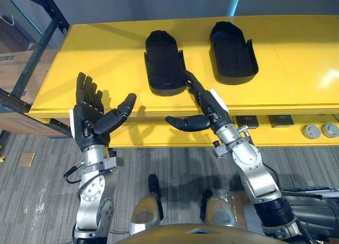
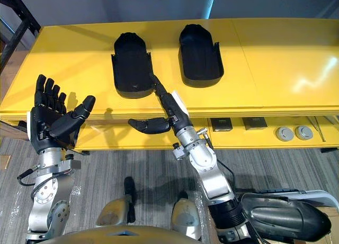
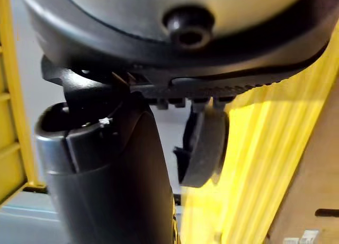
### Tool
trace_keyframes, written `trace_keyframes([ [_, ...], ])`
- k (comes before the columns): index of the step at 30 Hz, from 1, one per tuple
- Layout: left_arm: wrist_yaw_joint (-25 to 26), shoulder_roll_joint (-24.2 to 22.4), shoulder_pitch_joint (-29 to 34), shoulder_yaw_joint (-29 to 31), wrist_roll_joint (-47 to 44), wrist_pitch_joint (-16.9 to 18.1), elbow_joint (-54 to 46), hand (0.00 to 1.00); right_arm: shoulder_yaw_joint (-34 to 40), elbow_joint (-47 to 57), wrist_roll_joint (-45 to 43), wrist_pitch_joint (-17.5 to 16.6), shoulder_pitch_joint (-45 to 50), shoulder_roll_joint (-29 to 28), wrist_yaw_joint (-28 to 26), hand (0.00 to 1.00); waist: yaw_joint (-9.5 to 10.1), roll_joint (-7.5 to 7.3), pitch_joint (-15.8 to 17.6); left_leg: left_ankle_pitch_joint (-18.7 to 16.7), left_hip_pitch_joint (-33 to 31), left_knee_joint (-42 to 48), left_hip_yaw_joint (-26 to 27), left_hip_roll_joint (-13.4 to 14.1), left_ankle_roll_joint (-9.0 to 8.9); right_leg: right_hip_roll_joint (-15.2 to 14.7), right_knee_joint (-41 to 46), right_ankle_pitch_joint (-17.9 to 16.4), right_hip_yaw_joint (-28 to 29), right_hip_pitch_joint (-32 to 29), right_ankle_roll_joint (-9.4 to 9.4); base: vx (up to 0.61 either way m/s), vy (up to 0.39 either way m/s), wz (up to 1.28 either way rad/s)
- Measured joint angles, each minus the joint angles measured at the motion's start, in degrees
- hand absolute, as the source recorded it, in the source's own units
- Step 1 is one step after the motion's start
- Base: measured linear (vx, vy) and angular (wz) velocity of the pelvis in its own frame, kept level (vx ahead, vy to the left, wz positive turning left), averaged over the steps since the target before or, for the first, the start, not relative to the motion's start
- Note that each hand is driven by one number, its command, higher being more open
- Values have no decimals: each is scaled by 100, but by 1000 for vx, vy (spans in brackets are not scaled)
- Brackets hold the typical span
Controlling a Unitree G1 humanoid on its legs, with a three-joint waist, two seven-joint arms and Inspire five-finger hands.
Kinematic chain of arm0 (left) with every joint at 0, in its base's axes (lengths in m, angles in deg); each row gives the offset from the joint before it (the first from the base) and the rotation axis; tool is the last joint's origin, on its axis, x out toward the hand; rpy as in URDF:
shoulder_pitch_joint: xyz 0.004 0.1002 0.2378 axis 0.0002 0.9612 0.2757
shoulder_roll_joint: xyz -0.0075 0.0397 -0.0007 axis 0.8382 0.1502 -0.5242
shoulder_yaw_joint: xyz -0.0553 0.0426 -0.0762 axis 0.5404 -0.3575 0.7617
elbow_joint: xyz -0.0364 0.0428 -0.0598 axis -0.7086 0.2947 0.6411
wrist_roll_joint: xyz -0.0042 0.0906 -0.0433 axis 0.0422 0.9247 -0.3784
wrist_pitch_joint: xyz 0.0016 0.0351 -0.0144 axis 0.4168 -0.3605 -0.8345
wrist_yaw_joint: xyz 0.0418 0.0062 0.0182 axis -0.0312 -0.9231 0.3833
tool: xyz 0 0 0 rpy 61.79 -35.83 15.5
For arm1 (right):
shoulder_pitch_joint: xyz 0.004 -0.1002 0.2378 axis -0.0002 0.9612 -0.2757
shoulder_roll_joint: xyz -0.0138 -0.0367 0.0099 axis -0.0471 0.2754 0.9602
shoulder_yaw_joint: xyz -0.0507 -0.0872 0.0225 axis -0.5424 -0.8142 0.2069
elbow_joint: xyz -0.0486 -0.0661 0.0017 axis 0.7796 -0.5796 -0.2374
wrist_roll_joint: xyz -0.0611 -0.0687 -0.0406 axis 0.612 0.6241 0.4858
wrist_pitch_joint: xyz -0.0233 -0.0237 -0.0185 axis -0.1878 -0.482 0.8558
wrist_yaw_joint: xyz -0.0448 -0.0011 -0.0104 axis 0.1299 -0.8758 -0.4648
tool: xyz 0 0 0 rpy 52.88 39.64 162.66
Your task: Walk over and take three plastic housings, then place them on the shelf
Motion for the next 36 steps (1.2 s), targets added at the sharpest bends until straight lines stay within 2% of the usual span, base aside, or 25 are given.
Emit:
trace_keyframes([
  [16, 73, -172, -1, -4, 0, 0, 1, 100, -170, -247, -5, 0, -406, -48, -211, 100, 6, 25, 12, 80, -6, -85, -82, -26, 12, -22, 12, -16, -78, 0, -22, -1, 0, 2],
  [23, 75, -172, -1, -8, 12, 0, 0, 100, -195, -256, -4, -1, -423, -46, -95, 100, 2, 30, 15, 92, -19, -96, -121, -32, 5, -29, 17, -25, -123, 5, -18, 3, -4, 2],
  [27, 95, -168, 0, -35, 488, -2, 2, 100, -102, -255, 10, -32, -415, -45, 109, 100, 6, 32, 14, 93, -19, -98, -129, -35, 3, -34, 38, -35, -130, 3, -3, 3, -4, 1],
  [29, 101, -159, -2, -67, 805, -9, 5, 100, 0, -220, 14, -216, -369, -51, 336, 100, 2, 35, 15, 92, -20, -102, -126, -36, 1, -35, 38, -38, -129, -1, 0, 0, 0, 0],
  [33, 82, -53, -77, -72, 1581, -56, 123, 100, 516, 240, -4, -833, -141, -47, 773, 100, -24, 92, 23, 83, -52, -107, -116, -42, -9, -41, 37, -56, -122, -37, 27, 0, 0, 0],
  [34, 27, 149, -204, -65, 1843, -149, 342, 100, 834, 482, -44, -1179, -128, -37, 808, 100, -62, 144, 26, 93, -94, -96, -106, -43, 3, -42, 52, -46, -108, -88, 33, 8, -3, -3],
  [36, -27, 389, -394, -53, 2104, -279, 749, 100, 1150, 736, -283, -1610, -137, -1, 779, 100, -127, 179, 28, 94, -92, -88, -63, -42, 5, -43, 90, -20, -47, -136, 28, 12, -5, -13],
])
